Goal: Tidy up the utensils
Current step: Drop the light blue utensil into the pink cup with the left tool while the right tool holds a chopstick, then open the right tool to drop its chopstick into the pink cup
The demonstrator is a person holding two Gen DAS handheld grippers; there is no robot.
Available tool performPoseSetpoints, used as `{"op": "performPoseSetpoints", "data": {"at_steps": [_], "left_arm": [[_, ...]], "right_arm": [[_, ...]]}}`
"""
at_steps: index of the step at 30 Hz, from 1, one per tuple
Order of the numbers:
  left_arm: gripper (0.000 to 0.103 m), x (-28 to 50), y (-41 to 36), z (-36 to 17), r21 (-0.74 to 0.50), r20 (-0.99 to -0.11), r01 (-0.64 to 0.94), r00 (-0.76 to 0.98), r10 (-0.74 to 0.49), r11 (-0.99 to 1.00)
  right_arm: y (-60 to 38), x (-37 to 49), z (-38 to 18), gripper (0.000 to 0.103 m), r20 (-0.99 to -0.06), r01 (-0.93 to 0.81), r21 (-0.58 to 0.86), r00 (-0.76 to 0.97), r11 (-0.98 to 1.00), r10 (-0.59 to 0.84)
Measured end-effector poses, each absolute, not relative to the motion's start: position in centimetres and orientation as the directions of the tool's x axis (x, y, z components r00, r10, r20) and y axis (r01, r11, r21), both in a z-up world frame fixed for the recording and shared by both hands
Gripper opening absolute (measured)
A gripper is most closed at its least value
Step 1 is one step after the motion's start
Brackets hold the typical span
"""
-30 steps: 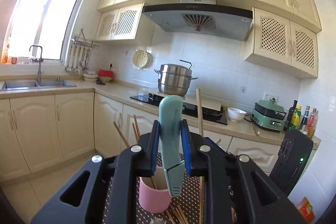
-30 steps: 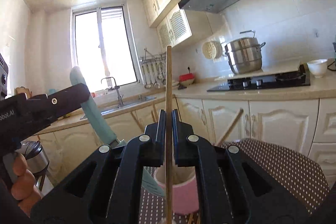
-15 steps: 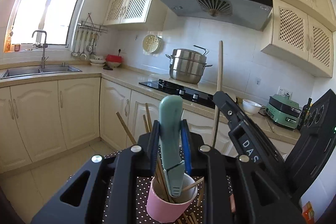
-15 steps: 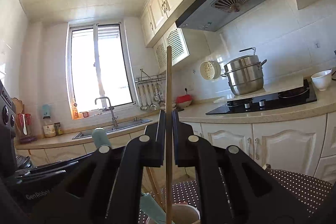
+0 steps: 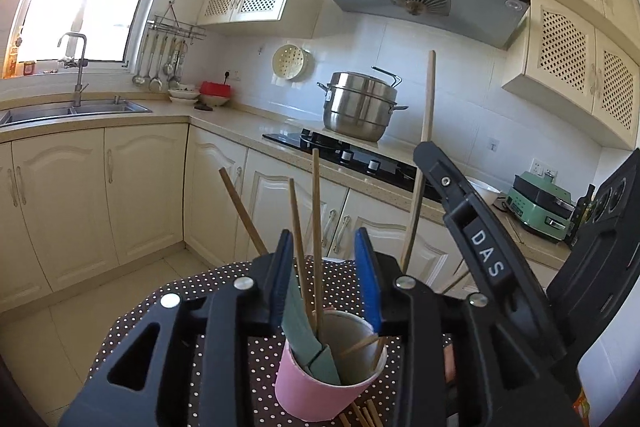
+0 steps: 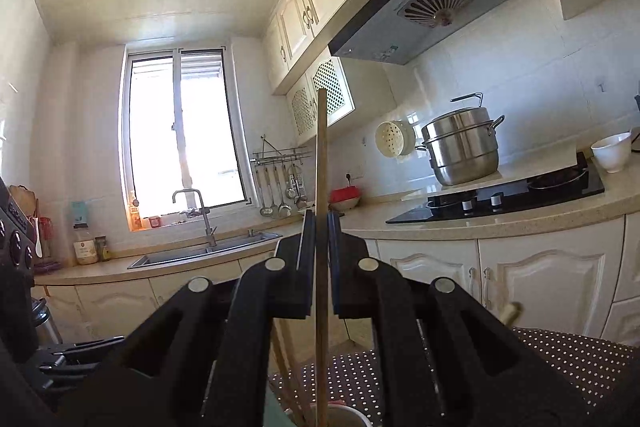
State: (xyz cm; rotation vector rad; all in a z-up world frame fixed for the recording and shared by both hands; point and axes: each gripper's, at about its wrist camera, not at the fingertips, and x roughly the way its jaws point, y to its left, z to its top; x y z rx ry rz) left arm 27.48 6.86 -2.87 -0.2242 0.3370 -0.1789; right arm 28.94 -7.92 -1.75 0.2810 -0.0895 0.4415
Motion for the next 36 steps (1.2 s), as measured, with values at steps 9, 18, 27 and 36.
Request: {"op": "performPoseSetpoints", "data": {"at_steps": [9,18,27,36], "left_arm": [[0.040,27.1,7.4,-3.9,-0.216,-0.335,0.097,0.927,-0.167,0.972],[0.043,26.4,8.1,-4.9,-0.214,-0.371,0.050,0.919,-0.129,0.975],[0.050,25.2,7.4,-5.2,-0.183,-0.388,0.047,0.914,-0.117,0.982],[0.057,23.4,7.4,-5.6,-0.173,-0.401,0.031,0.910,-0.099,0.984]], "right_arm": [[-7.7,28.3,-3.0,0.007,0.090,-0.434,0.221,0.901,0.873,0.425],[-7.7,26.3,-4.3,0.007,0.012,-0.432,0.180,0.899,0.884,0.438],[-8.0,24.9,-5.7,0.007,-0.068,-0.418,0.176,0.898,0.891,0.435],[-8.6,23.6,-6.1,0.033,-0.126,-0.381,0.197,0.904,0.903,0.408]]}}
